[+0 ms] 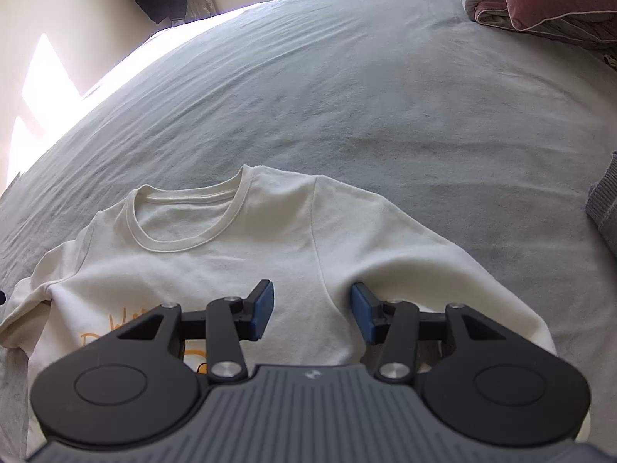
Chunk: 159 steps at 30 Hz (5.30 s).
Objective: Fold clothes
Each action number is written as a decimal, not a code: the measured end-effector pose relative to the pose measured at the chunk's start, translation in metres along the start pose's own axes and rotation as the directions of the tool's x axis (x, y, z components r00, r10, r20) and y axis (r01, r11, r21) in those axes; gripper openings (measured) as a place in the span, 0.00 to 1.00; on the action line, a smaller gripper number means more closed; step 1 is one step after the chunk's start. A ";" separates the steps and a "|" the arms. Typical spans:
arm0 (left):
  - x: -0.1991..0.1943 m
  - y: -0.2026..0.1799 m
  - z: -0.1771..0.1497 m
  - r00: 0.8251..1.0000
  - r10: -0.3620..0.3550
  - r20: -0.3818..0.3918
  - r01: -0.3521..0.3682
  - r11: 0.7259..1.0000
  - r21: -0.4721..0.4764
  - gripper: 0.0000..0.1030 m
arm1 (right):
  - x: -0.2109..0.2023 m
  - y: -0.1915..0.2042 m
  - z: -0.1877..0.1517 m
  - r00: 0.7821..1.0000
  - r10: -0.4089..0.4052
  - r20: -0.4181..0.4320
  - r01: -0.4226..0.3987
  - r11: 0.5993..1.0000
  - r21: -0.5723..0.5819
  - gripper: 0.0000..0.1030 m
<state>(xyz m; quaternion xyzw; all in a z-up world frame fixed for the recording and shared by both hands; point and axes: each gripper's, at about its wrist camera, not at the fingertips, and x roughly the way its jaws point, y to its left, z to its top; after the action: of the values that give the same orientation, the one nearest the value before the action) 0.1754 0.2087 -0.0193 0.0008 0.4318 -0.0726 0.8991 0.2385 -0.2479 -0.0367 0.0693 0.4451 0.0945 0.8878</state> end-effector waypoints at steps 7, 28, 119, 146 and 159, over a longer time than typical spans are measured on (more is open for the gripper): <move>0.066 -0.039 0.043 0.999 -0.012 0.039 0.010 0.999 0.052 0.67 | 0.019 -0.003 0.030 0.999 -0.014 0.040 0.015 0.999 -0.039 0.47; 0.099 -0.074 0.058 0.986 0.018 0.168 -0.013 1.000 -0.028 0.03 | 0.041 0.038 0.025 0.967 -0.123 0.225 0.185 0.941 -0.282 0.08; 0.001 0.019 -0.087 0.923 -0.370 0.101 0.348 0.697 -0.627 0.55 | 0.029 0.151 -0.040 0.940 0.336 0.053 -0.340 0.931 0.129 0.03; -0.087 0.024 -0.064 0.918 0.259 0.300 -0.140 0.920 -0.367 0.11 | 0.043 0.258 -0.034 0.872 0.489 0.018 -0.489 0.872 -0.019 0.03; -0.106 0.059 -0.091 0.788 0.545 0.285 -0.524 0.838 -0.154 0.14 | 0.075 0.330 -0.035 0.853 0.520 -0.032 -0.521 0.852 -0.049 0.15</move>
<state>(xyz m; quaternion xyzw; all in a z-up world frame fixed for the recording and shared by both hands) 0.0476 0.2869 0.0026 0.0811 0.2655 0.1998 0.9397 0.2194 0.0919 -0.0469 0.1614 0.4145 0.3442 0.8268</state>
